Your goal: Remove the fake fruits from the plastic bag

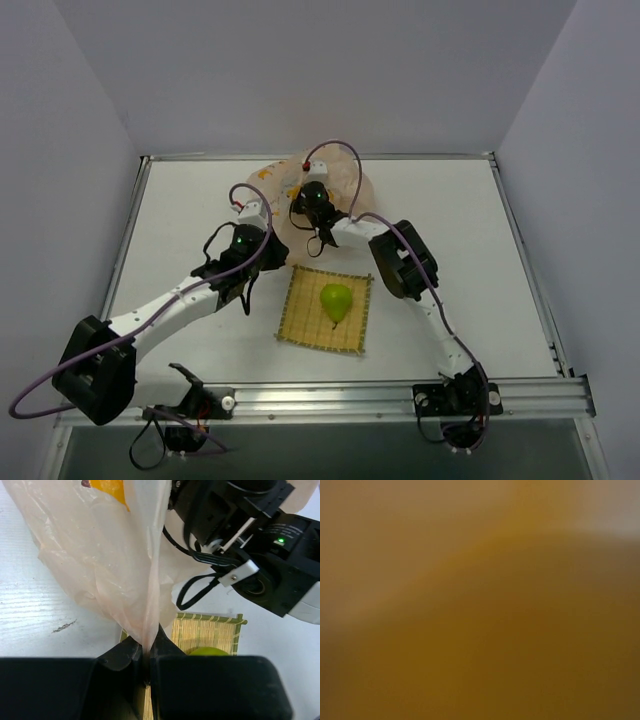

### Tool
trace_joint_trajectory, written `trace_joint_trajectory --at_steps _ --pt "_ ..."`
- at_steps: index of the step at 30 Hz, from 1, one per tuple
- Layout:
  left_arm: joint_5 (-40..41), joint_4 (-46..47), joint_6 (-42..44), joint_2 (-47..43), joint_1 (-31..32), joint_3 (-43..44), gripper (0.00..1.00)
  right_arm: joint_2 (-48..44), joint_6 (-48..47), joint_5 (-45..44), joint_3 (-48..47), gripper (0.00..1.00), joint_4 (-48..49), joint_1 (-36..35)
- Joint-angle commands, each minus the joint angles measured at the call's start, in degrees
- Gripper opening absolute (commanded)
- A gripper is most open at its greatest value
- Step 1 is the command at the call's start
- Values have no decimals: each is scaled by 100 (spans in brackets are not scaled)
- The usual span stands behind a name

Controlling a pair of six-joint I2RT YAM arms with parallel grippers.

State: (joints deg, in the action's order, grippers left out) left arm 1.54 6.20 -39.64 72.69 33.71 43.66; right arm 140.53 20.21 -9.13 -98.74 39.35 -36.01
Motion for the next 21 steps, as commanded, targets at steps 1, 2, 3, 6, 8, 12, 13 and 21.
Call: trace_joint_trajectory --at_steps 1,2,3,6,8,12,13,21 --pt "-22 22 0 17 -14 283 2 273 -88 235 -505 93 -341 76" --pt "-22 57 0 35 -23 292 2 343 -44 401 -602 93 -323 103" --pt "-22 57 -9 53 -23 292 3 352 -8 507 -620 92 -297 120" --pt "-14 101 0 97 -32 327 2 283 45 824 -489 79 1 147" --pt "22 127 9 97 -32 345 2 151 132 999 -279 55 335 173" --pt "65 206 26 167 -32 424 2 -806 203 1281 687 38 906 191" --pt "92 276 35 193 -32 476 2 -999 212 1351 1142 38 1064 191" --pt "198 391 141 386 -189 793 2 -2784 510 2177 3052 38 1487 156"
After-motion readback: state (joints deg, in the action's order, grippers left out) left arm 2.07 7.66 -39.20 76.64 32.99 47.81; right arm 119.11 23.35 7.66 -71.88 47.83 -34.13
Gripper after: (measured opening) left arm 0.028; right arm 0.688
